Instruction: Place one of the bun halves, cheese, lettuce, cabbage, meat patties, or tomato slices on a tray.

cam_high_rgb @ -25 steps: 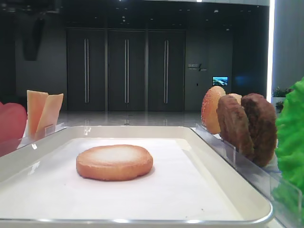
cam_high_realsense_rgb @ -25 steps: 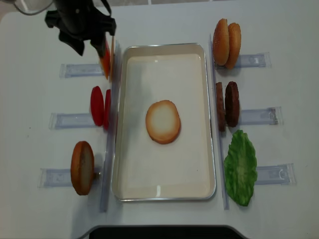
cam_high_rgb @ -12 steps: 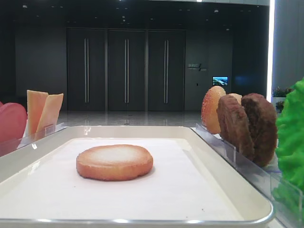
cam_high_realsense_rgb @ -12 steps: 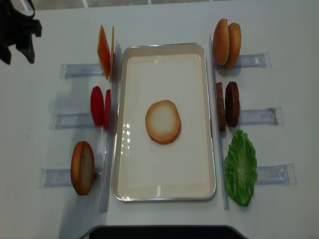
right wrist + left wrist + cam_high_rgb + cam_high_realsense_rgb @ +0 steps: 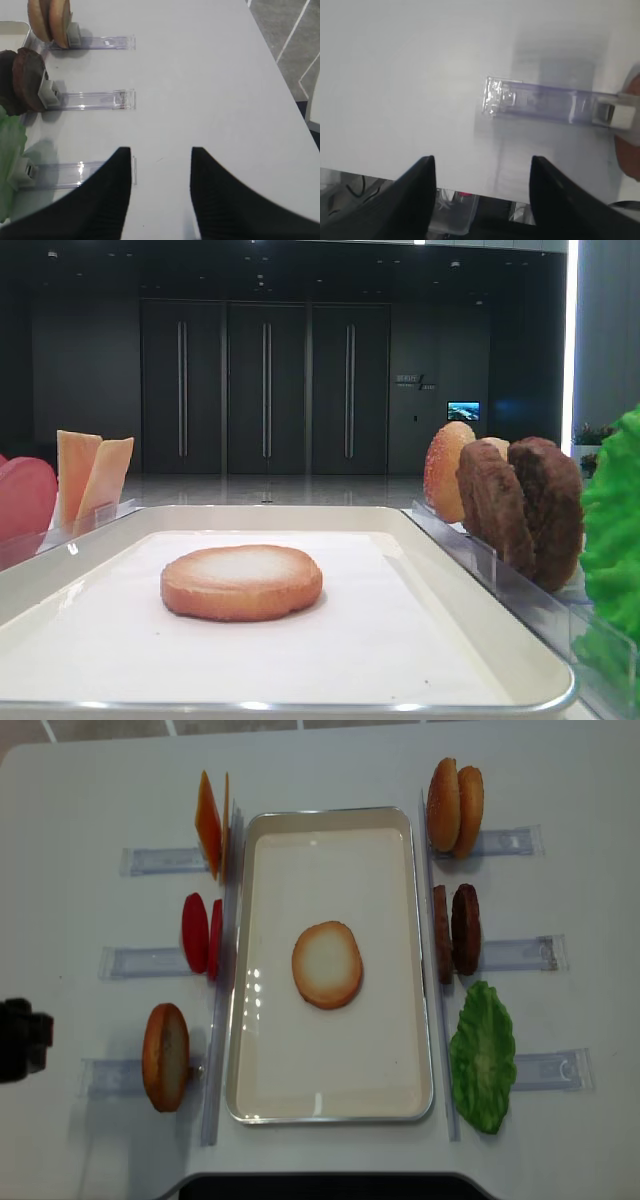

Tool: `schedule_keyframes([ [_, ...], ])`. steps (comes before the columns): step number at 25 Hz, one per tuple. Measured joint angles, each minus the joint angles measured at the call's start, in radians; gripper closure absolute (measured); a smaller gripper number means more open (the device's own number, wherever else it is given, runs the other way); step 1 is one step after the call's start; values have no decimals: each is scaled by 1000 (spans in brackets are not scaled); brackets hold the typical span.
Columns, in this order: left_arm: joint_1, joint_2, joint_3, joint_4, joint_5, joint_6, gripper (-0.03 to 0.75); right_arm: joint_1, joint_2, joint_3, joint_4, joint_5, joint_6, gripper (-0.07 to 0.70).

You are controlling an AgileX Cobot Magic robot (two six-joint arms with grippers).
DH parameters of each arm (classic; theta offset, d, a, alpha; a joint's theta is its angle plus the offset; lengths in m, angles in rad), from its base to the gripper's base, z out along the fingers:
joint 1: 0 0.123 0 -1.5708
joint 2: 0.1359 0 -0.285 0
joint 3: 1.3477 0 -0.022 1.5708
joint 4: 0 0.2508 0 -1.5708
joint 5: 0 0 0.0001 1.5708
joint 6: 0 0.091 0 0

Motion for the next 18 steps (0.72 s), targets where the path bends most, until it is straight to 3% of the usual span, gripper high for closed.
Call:
schedule_keyframes([
  [9,0,-528,169,-37,-3,8,265,0,0,0,0,0,0,356],
  [18,0,-813,176,-73,-5,115,265,0,0,0,0,0,0,356],
])
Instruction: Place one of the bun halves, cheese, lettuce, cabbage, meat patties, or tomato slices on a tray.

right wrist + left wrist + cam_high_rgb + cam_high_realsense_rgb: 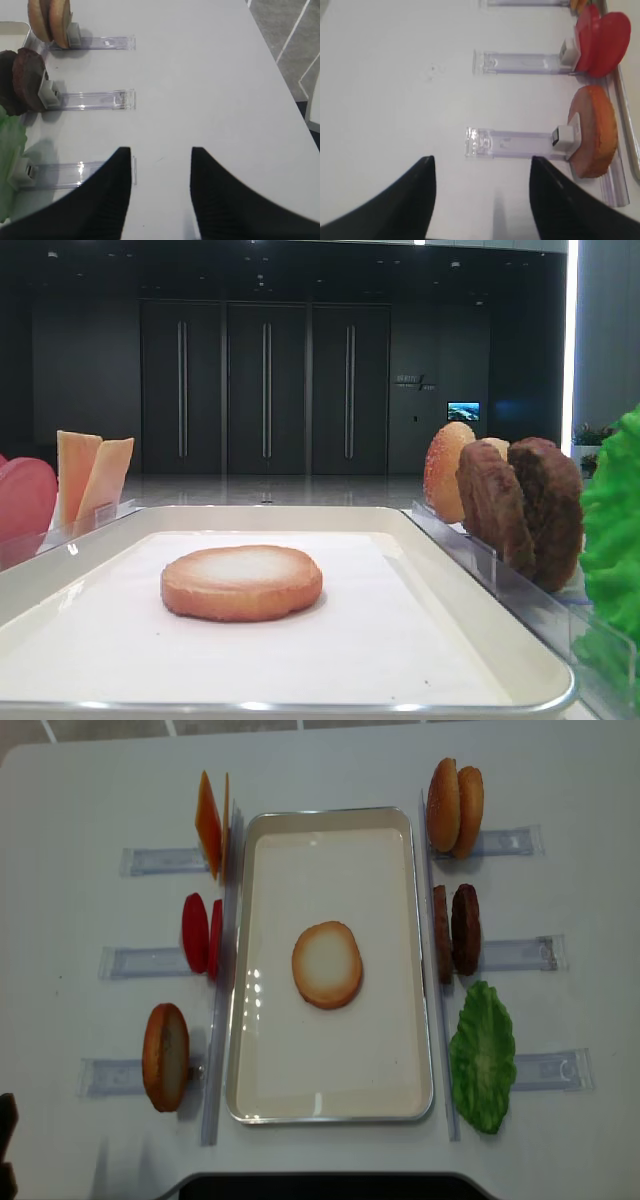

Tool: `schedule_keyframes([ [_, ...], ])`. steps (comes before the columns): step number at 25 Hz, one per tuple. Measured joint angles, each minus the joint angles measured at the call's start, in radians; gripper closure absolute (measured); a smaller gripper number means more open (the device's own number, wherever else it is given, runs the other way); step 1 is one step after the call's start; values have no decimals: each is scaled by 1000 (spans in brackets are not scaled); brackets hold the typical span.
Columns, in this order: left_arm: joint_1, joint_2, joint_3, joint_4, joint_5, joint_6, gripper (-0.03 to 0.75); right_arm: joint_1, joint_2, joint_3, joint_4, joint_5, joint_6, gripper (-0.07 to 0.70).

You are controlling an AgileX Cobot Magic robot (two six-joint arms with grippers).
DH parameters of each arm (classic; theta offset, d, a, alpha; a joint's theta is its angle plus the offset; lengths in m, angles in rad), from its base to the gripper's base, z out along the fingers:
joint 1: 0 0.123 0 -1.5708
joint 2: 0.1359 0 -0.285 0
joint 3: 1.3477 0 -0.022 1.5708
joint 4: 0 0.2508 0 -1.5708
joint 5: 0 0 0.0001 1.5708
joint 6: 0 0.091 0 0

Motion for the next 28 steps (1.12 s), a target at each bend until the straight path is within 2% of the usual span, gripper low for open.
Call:
schedule_keyframes([
  [4,0,-86,0,-3,0,7,265,0,0,0,0,0,0,356],
  [28,0,-86,1,-19,0,24,265,0,0,0,0,0,0,356],
])
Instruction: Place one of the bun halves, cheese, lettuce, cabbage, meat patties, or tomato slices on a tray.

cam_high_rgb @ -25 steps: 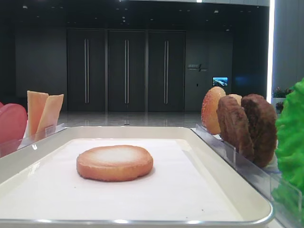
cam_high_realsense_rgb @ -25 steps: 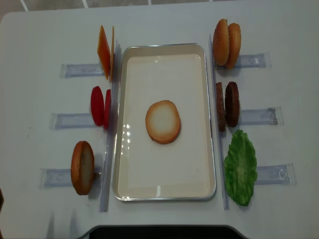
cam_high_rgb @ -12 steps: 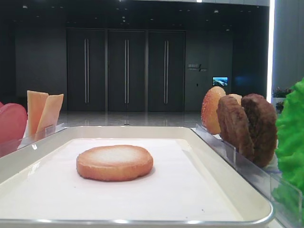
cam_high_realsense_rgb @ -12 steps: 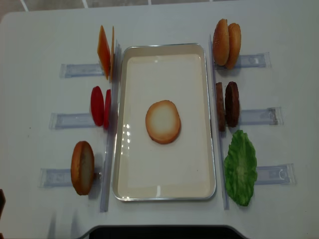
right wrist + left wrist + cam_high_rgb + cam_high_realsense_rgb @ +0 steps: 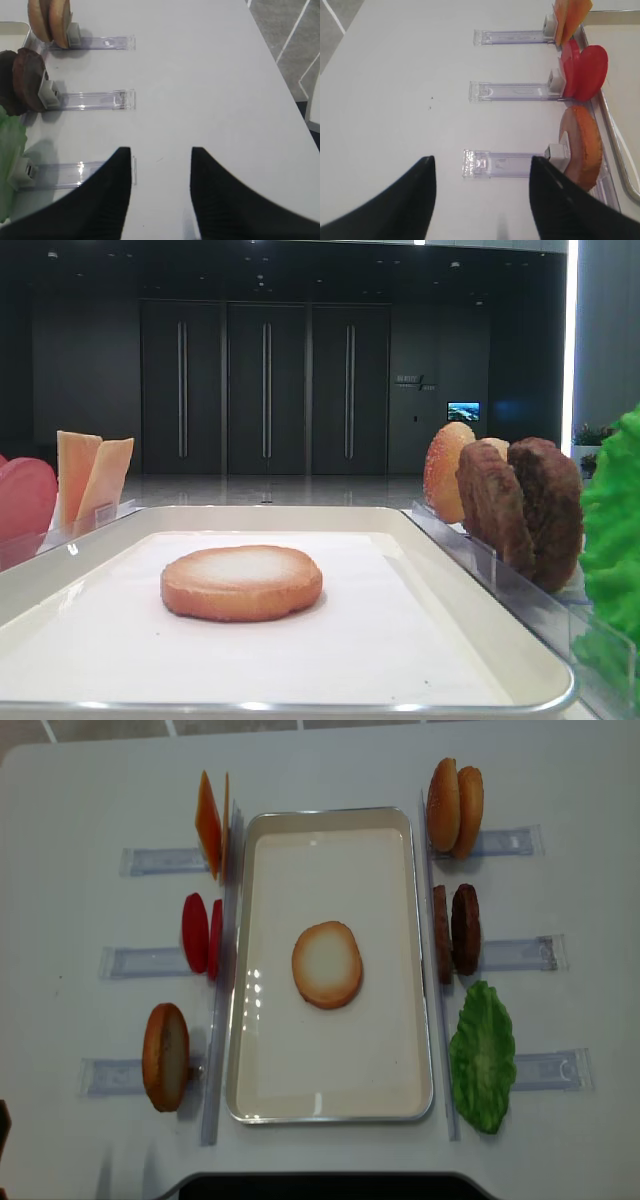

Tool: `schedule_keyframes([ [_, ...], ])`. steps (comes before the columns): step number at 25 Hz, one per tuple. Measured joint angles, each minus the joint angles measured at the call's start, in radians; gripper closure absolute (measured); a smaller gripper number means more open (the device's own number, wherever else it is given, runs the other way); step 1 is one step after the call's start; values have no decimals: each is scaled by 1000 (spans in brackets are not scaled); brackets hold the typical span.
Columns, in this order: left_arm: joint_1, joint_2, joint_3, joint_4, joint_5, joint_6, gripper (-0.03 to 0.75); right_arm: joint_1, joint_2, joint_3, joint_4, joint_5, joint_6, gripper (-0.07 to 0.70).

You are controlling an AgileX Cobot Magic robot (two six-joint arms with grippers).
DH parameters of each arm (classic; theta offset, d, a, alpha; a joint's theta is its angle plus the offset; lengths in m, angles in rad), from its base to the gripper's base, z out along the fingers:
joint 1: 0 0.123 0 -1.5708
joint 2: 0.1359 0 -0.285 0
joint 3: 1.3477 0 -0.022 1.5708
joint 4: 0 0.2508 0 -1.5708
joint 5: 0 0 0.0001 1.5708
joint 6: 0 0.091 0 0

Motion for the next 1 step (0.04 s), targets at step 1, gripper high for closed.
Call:
schedule_keyframes([
  [1,0,0,0,0,0,0,265,0,0,0,0,0,0,356],
])
